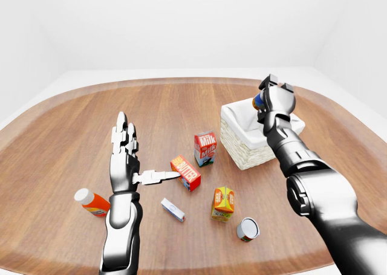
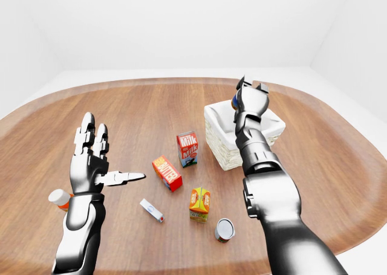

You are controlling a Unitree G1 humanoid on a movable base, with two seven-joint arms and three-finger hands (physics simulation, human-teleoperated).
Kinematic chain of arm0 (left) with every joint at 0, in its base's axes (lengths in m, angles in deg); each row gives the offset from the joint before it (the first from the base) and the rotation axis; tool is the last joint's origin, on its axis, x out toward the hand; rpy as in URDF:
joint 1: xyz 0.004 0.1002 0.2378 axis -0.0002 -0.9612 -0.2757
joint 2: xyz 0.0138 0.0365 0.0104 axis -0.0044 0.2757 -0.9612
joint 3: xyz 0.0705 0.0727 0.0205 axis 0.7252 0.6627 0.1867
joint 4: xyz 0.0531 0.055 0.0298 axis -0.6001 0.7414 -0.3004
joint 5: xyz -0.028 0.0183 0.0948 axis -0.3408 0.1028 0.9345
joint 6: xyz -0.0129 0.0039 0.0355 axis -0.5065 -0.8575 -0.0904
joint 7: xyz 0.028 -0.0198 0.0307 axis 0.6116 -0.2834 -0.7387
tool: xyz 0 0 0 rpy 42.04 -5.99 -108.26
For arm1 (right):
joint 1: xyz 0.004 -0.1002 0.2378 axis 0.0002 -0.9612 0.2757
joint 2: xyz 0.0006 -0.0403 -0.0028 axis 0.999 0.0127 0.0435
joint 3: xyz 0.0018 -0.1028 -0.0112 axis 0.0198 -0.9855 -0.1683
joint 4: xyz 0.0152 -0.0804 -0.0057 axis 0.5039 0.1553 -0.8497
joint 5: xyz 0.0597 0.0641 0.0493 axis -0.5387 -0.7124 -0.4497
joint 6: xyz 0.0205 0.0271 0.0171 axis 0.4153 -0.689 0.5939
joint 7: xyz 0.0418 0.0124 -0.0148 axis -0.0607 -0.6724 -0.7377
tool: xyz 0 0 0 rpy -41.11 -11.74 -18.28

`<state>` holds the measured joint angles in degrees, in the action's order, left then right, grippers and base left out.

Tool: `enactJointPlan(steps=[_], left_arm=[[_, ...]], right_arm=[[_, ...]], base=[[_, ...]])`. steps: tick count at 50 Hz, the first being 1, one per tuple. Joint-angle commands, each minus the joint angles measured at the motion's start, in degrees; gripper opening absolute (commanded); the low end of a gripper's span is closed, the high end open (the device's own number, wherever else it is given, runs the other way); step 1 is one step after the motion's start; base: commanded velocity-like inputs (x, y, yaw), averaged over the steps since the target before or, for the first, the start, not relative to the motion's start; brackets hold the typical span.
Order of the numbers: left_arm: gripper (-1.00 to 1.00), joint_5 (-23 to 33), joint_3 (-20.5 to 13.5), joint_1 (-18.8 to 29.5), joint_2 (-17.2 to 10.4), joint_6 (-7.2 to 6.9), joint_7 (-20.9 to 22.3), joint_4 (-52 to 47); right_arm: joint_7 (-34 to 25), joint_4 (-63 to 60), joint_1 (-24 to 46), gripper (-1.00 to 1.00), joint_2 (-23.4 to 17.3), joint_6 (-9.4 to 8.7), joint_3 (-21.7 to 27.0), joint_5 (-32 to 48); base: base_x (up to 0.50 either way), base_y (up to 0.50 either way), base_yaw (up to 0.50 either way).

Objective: Pick up the alphabet soup and the tomato sauce, and put them in the basket.

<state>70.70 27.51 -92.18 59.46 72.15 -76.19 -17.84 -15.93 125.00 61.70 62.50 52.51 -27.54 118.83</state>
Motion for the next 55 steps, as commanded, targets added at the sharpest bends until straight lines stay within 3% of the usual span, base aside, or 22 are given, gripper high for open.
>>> enactJointPlan(steps=[1,24,55], left_arm=[[1.0,0.0,-0.2,-0.2,-0.2,-0.14,0.8,0.7],[1.0,-0.1,-0.2,-0.1,-0.2,-0.34,0.6,0.8],[1.0,0.0,-0.1,-0.4,-0.2,-0.16,0.9,0.5]], right_arm=[[0.0,1.9,0.7,-1.0,0.1,0.0,-0.3,2.9],[0.0,3.1,0.1,-1.0,1.8,0.0,-0.6,7.5],[0.0,3.4,-2.1,-1.0,1.7,0.0,0.7,6.0]], base=[[0.0,0.0,0.0],[0.0,0.0,0.0],[0.0,0.0,0.0]])
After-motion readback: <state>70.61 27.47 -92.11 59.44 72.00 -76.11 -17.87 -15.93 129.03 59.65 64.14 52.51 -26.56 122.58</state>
